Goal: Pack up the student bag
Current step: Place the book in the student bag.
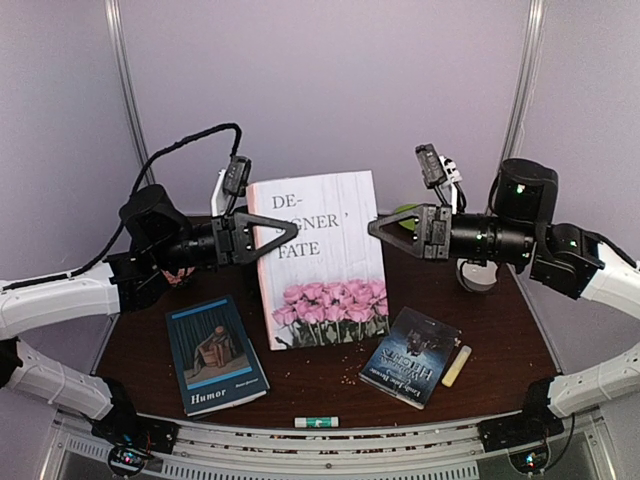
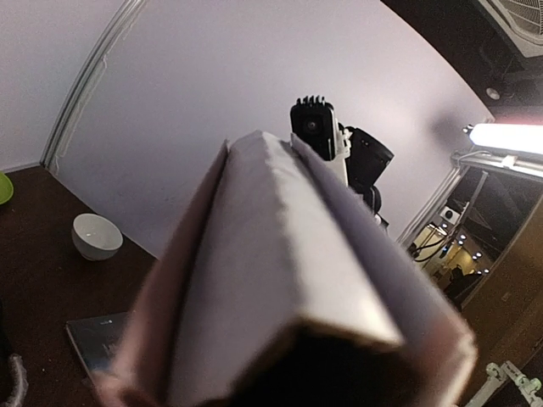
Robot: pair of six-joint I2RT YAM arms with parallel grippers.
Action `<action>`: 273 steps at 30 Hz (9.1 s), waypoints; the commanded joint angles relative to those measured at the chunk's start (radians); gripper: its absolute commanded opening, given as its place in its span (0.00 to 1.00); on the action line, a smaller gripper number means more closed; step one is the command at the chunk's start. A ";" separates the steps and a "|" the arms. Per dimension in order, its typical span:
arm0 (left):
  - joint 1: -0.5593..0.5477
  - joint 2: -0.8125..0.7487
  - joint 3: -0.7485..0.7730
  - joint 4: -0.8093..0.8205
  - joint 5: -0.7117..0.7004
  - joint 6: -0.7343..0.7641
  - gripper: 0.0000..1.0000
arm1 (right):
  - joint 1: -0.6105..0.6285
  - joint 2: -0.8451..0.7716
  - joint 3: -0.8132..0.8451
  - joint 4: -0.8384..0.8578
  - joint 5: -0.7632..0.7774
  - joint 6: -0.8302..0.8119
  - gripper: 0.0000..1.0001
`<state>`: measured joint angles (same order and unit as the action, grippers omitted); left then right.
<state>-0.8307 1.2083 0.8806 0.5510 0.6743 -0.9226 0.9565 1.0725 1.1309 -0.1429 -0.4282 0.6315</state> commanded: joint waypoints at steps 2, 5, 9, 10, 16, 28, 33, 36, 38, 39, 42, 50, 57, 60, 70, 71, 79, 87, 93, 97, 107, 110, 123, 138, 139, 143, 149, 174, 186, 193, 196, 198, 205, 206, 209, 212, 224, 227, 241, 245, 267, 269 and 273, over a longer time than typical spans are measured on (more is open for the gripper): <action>0.007 -0.010 0.031 0.095 0.018 -0.002 0.35 | -0.007 -0.008 0.044 0.025 -0.008 -0.033 0.00; 0.007 -0.013 0.041 0.092 -0.005 -0.001 0.31 | -0.007 -0.021 0.042 0.003 0.017 -0.046 0.14; 0.007 -0.013 0.063 0.095 -0.041 -0.001 0.25 | -0.007 -0.062 0.014 -0.002 0.062 -0.055 0.54; 0.007 -0.013 0.076 0.096 -0.050 -0.001 0.25 | -0.007 -0.077 0.002 -0.001 0.077 -0.057 0.60; 0.014 -0.006 0.163 0.098 -0.130 0.000 0.25 | -0.007 -0.202 -0.173 0.152 0.146 0.034 0.82; 0.014 0.169 0.293 0.345 -0.286 -0.208 0.27 | -0.005 -0.208 -0.435 0.657 0.175 0.280 0.90; 0.012 0.213 0.290 0.392 -0.307 -0.261 0.26 | -0.003 -0.149 -0.421 0.740 0.198 0.293 0.90; 0.012 0.214 0.274 0.395 -0.325 -0.269 0.26 | -0.003 -0.113 -0.404 0.755 0.209 0.295 0.90; 0.012 0.214 0.264 0.400 -0.332 -0.273 0.26 | -0.003 -0.091 -0.390 0.746 0.223 0.300 0.90; 0.012 0.215 0.262 0.403 -0.334 -0.275 0.26 | -0.003 -0.081 -0.386 0.743 0.232 0.305 0.90; 0.010 0.218 0.257 0.417 -0.337 -0.284 0.26 | -0.004 -0.049 -0.378 0.769 0.238 0.330 0.89; 0.007 0.224 0.241 0.423 -0.350 -0.290 0.26 | -0.004 0.037 -0.316 0.875 0.165 0.390 0.78; 0.005 0.223 0.219 0.425 -0.366 -0.298 0.27 | -0.004 0.091 -0.276 0.912 0.121 0.414 0.67; 0.002 0.224 0.213 0.426 -0.377 -0.297 0.27 | -0.003 0.105 -0.263 0.908 0.120 0.422 0.67; -0.002 0.231 0.205 0.426 -0.386 -0.293 0.33 | -0.005 0.124 -0.251 0.923 0.108 0.437 0.43; -0.002 0.231 0.203 0.425 -0.386 -0.292 0.36 | -0.005 0.118 -0.255 0.922 0.110 0.433 0.41; -0.002 0.223 0.178 0.430 -0.381 -0.279 0.71 | -0.005 0.063 -0.264 0.882 0.137 0.389 0.34; 0.030 0.111 0.042 0.314 -0.468 -0.193 0.98 | -0.009 -0.043 -0.210 0.639 0.272 0.249 0.34; 0.090 -0.148 -0.056 -0.262 -0.664 0.186 0.98 | -0.069 -0.158 -0.180 0.309 0.417 0.161 0.33; 0.090 -0.166 0.068 -0.672 -0.716 0.605 0.98 | -0.146 -0.233 -0.262 0.215 0.428 0.182 0.33; -0.034 0.354 0.453 -1.221 -0.936 1.015 0.98 | -0.221 -0.365 -0.478 0.126 0.418 0.216 0.33; -0.055 0.505 0.574 -1.277 -0.996 1.045 0.98 | -0.225 -0.389 -0.502 0.101 0.418 0.218 0.33; -0.054 0.812 0.816 -1.251 -1.101 1.113 0.95 | -0.229 -0.428 -0.546 0.093 0.381 0.225 0.33; -0.017 0.923 0.901 -1.233 -1.016 1.099 0.67 | -0.229 -0.451 -0.558 0.089 0.351 0.236 0.32; -0.015 0.922 0.907 -1.232 -1.010 1.097 0.57 | -0.229 -0.451 -0.559 0.090 0.348 0.238 0.32; -0.015 0.896 0.934 -1.231 -1.001 1.074 0.18 | -0.229 -0.451 -0.556 0.080 0.333 0.239 0.32; -0.015 0.786 0.955 -1.193 -0.959 1.011 0.00 | -0.229 -0.461 -0.565 0.057 0.321 0.251 0.32; -0.017 0.646 0.986 -1.009 -0.849 0.601 0.00 | -0.220 -0.265 -0.783 0.431 0.097 0.618 0.31; -0.053 0.570 0.862 -0.873 -0.849 0.518 0.00 | -0.220 0.008 -0.730 0.686 0.096 0.798 0.32; -0.078 0.517 0.804 -0.828 -0.853 0.505 0.00 | -0.215 0.196 -0.631 0.791 0.071 0.836 0.32; -0.087 0.499 0.794 -0.819 -0.830 0.492 0.00 | -0.216 0.269 -0.571 0.813 0.068 0.836 0.32; -0.094 0.485 0.781 -0.808 -0.814 0.481 0.00 | -0.216 0.321 -0.533 0.829 0.070 0.836 0.32; -0.114 0.440 0.755 -0.781 -0.773 0.456 0.00 | -0.217 0.533 -0.374 0.880 0.080 0.857 0.31; -0.116 0.436 0.754 -0.779 -0.767 0.456 0.00 | -0.216 0.573 -0.349 0.882 0.078 0.861 0.31; -0.119 0.431 0.758 -0.776 -0.753 0.470 0.00 | -0.216 0.648 -0.278 0.872 0.063 0.869 0.31; -0.119 0.421 0.766 -0.784 -0.769 0.483 0.00 | -0.216 0.688 -0.247 0.839 0.068 0.870 0.30; -0.119 0.439 0.789 -0.708 -0.526 0.469 0.00 | -0.229 0.867 -0.088 0.849 -0.007 0.898 0.31; -0.119 0.455 0.804 -0.702 -0.488 0.472 0.00 | -0.226 0.908 -0.028 0.835 -0.047 0.903 0.31; -0.119 0.450 0.736 -0.607 -0.366 0.419 0.00 | -0.230 1.045 0.130 0.837 -0.033 0.947 0.33; -0.115 0.458 0.727 -0.627 -0.377 0.453 0.00 | -0.218 1.077 0.183 0.786 -0.087 0.905 0.50; -0.002 0.381 0.600 -0.649 -0.536 0.459 0.00 | -0.228 0.724 -0.131 0.583 -0.006 0.672 0.79; -0.002 0.380 0.595 -0.646 -0.511 0.456 0.00 | -0.227 0.731 -0.151 0.639 0.000 0.697 0.72; -0.004 0.374 0.580 -0.638 -0.481 0.448 0.00 | -0.217 0.761 -0.149 0.675 0.014 0.722 0.56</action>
<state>-0.8490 1.6321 1.4693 -0.2234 0.1692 -0.4915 0.7300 1.8088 0.9867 0.4747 -0.4530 1.3388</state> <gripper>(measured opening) 0.007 0.616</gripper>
